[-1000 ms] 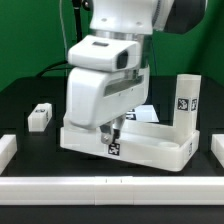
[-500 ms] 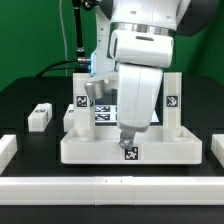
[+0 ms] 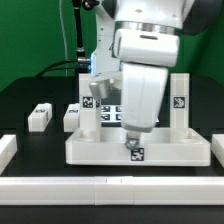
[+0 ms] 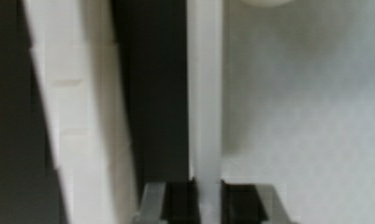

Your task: Assemble desk

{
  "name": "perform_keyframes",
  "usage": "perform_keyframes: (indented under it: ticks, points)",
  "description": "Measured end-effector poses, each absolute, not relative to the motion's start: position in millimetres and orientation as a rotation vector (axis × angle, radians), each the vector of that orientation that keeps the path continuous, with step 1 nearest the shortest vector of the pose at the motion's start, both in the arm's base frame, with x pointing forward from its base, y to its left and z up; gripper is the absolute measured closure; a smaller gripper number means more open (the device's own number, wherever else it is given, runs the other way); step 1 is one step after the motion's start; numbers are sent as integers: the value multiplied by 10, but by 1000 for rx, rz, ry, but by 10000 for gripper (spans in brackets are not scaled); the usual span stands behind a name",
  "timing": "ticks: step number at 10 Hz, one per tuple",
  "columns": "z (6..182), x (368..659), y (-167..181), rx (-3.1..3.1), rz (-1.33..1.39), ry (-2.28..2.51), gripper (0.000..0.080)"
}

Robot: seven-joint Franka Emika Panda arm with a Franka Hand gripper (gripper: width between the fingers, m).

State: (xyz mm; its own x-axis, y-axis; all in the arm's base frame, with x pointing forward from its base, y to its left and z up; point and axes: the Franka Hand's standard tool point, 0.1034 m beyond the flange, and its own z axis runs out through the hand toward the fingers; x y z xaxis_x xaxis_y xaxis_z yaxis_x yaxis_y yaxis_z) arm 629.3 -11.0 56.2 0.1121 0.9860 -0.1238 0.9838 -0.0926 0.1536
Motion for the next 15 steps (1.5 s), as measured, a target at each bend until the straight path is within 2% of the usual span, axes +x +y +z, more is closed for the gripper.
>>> perform_keyframes:
  ticks: [2, 6, 12, 13, 15]
  points:
    - [550, 6542, 51, 2155, 57, 1979, 742]
    - [296, 6614, 190, 2154, 37, 1981, 742]
    - [301, 6620, 177, 2136, 18, 1977, 742]
    - [297, 6618, 174, 2137, 17, 1977, 641]
    - [295, 6617, 167, 2139, 16, 1975, 342]
